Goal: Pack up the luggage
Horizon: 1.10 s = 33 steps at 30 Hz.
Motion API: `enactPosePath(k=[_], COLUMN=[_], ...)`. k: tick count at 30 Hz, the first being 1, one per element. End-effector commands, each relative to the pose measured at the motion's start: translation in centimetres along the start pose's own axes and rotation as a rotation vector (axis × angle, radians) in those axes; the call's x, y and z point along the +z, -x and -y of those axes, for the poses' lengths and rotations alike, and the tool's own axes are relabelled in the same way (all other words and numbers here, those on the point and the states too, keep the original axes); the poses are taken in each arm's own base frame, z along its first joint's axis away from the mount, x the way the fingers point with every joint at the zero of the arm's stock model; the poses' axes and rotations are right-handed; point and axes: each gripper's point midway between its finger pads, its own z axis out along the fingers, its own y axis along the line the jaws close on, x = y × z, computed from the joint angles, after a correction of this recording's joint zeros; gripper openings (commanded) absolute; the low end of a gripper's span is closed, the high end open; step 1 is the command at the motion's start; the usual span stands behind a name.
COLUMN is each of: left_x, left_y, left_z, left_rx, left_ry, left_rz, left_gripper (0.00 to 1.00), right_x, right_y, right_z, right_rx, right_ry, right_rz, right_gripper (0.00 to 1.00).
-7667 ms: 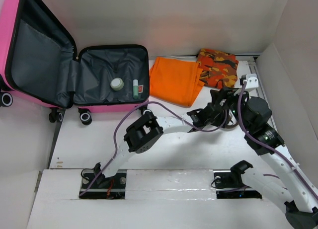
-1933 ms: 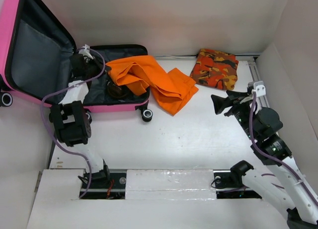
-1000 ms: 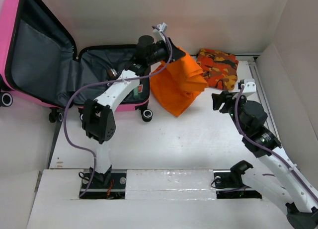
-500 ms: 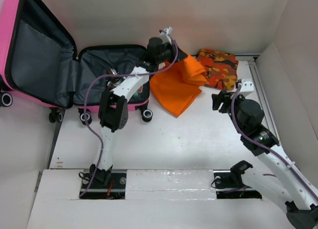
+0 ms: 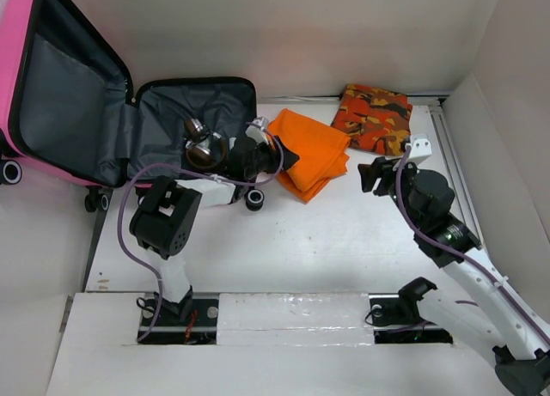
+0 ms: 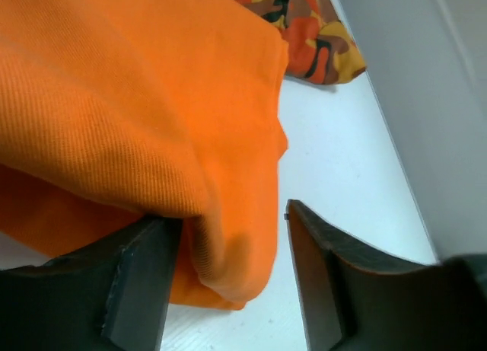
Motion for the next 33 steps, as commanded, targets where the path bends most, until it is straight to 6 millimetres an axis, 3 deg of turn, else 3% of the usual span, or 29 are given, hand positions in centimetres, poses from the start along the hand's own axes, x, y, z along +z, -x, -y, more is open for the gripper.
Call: enactPosePath(k=[1, 3, 6, 8, 9, 11, 12, 14, 15, 17, 22, 26, 30, 33], left_x=[-0.6, -1.0, -1.9, -1.7, -2.3, -2.2, -2.3, -2.0, -2.6, -2.3, -3.4, -2.6, -1.8, -1.2], left_y=[3.0, 2.6, 1.6, 1.8, -0.3, -1.2, -3.5, -4.6, -6.1, -5.9, -6.2, -5.7, -5.0, -5.6], left_z=[3.1, 2.4, 1.9, 2.9, 2.0, 2.0, 0.9, 1.1, 0.3, 1.3, 0.5, -0.1, 1.0, -0.5], left_rx=[0.038, 0.021, 0.066, 0.108, 0.145, 0.108, 0.032, -0.048, -0.076, -0.18, -0.339, -0.4, -0.431, -0.493], left_ry=[-0.043, 0.065, 0.27, 0.354, 0.484, 0.567, 0.618, 0.587, 0.578, 0.513, 0.516, 0.486, 0.364, 0.362], left_rz=[0.124, 0.142, 0.151, 0.157, 0.12, 0.108, 0.065, 0.057, 0.038, 0.089, 0.145, 0.161, 0.222, 0.239], left_gripper=[0.53, 0.77, 1.0, 1.0, 1.0, 1.0, 1.0, 1.0, 1.0, 1.0, 1.0, 1.0, 1.0, 1.0], right_x=[-0.4, -0.4, -0.4, -0.4, -0.4, -0.4, -0.4, -0.6, -0.7, -0.7, -1.1, -1.2, -1.1, -0.9], right_y=[1.5, 1.5, 1.5, 1.5, 1.5, 1.4, 1.4, 1.7, 1.6, 1.6, 1.9, 1.8, 1.5, 1.2], right_z=[-0.9, -1.1, -1.1, -1.2, -1.2, -1.4, -1.4, -1.4, -1.6, -1.8, -1.7, -2.3, -2.7, -2.9], right_rx=[0.01, 0.009, 0.009, 0.009, 0.009, 0.008, 0.008, 0.011, 0.01, 0.01, 0.003, 0.001, -0.002, -0.013], right_ry=[0.045, 0.056, 0.056, 0.066, 0.066, 0.077, 0.077, 0.079, 0.089, 0.1, 0.101, 0.134, 0.16, 0.169], right_rz=[0.061, 0.059, 0.059, 0.058, 0.058, 0.056, 0.056, 0.065, 0.063, 0.061, 0.072, 0.066, 0.053, 0.043], right_gripper=[0.65, 0.66, 0.66, 0.66, 0.66, 0.67, 0.68, 0.7, 0.7, 0.71, 0.73, 0.73, 0.74, 0.74])
